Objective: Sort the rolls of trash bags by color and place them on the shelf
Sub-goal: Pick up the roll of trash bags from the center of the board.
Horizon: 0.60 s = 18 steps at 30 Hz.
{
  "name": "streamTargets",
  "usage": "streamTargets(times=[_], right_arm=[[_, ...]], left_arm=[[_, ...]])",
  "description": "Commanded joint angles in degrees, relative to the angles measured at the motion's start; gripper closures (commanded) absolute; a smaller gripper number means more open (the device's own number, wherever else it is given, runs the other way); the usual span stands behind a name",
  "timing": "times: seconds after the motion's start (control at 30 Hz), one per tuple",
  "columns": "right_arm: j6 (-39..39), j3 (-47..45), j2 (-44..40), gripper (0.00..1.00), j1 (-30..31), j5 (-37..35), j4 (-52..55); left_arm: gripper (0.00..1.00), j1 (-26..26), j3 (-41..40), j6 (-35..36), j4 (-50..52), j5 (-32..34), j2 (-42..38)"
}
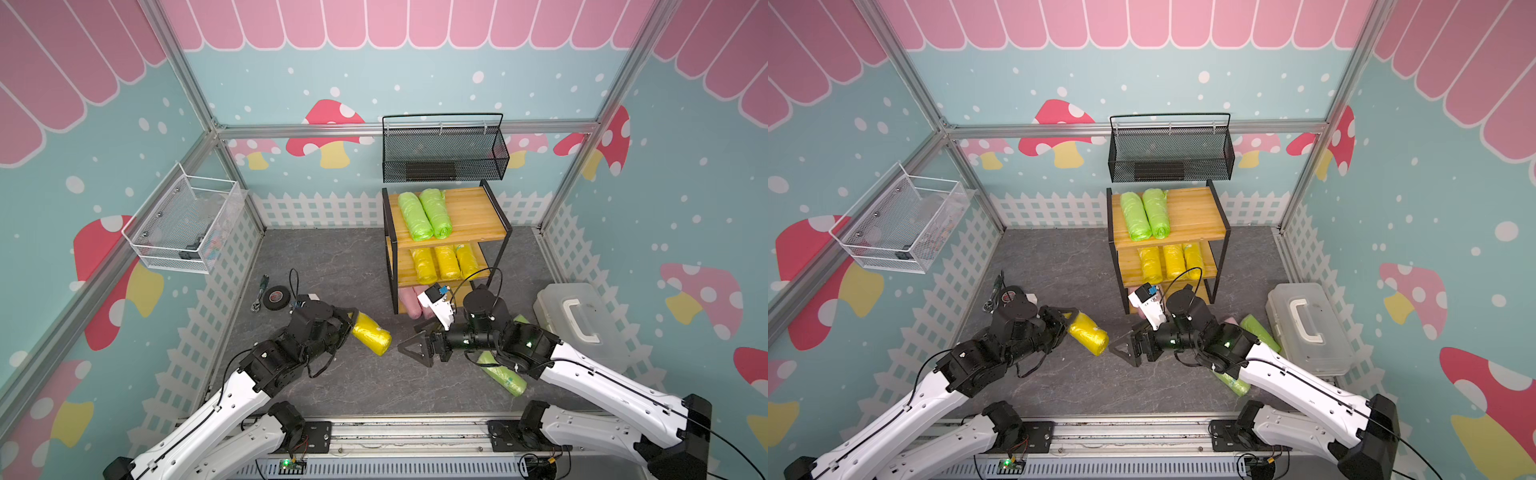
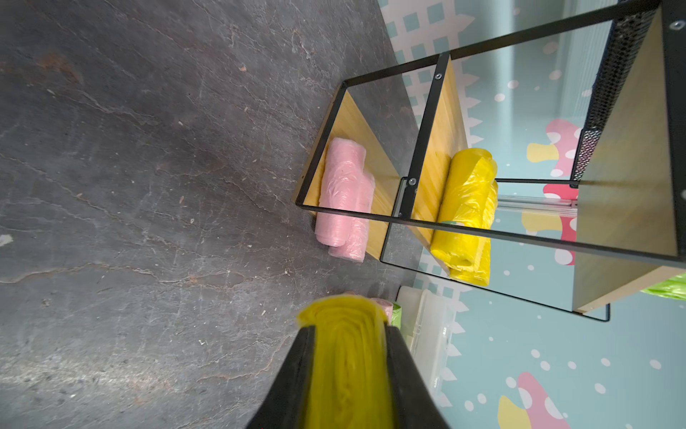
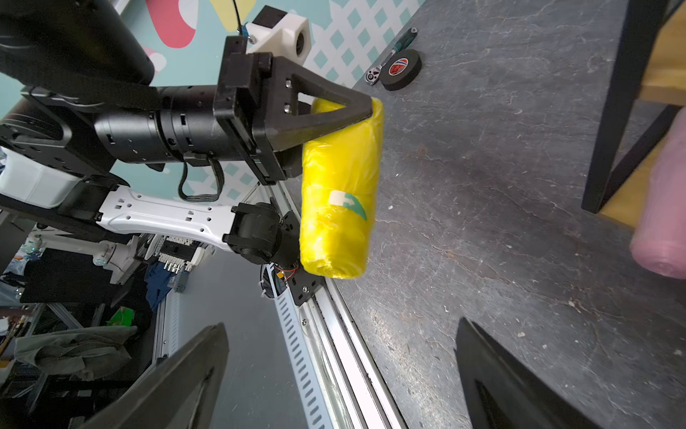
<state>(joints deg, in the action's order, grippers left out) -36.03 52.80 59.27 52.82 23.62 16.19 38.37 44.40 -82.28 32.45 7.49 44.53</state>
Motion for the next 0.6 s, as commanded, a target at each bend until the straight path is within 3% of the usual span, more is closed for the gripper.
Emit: streamTargets(times=[0.0,0.23,0.57], right_arm=[[1.2,2.5,1.5,0.01,1.7,-2.4,-1.8],[0.0,3.0,5.5,0.01,3.7,-7.1,-3.6],[0.3,6.9,11.5,0.01,5.8,-7.1,-5.0]], left_arm=[[1.0,0.6,0.3,-2.7,-4.3,1.2,-1.0],[1.0,1.2,0.2,-4.1,-6.0,0.3,-1.1],[1.0,1.8,-0.9,-5.2,-6.4,0.9,-2.5]])
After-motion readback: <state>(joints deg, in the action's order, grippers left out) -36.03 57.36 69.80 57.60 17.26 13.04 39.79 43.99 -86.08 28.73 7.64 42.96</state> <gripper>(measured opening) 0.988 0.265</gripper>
